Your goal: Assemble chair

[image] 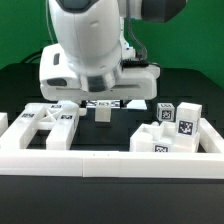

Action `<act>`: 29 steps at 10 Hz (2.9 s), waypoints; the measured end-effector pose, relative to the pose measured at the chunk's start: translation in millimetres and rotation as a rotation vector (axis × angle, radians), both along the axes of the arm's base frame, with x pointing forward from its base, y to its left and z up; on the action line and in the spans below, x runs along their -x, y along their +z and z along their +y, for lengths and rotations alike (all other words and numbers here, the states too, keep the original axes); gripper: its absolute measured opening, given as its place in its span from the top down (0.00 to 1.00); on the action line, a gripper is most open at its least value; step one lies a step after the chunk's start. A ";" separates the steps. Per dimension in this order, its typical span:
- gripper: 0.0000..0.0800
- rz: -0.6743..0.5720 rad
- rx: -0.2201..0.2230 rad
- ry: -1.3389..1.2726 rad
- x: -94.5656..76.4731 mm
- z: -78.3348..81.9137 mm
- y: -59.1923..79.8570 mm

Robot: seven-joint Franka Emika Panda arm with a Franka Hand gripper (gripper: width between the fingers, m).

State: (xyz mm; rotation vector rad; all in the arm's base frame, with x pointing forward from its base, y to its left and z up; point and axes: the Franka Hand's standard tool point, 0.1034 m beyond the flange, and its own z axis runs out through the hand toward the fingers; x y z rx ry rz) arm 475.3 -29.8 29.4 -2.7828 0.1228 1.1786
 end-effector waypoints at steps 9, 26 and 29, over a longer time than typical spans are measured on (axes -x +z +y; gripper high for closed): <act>0.19 0.129 0.002 -0.012 20.5 6.4 -17.1; 0.64 -0.034 0.001 0.009 -54.7 19.9 43.0; 0.64 -0.254 0.035 -0.010 -83.5 30.0 74.2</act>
Offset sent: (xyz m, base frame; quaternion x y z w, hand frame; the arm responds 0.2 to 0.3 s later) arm -0.0151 0.0169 -0.0144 0.0214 -0.0201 0.0082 0.9995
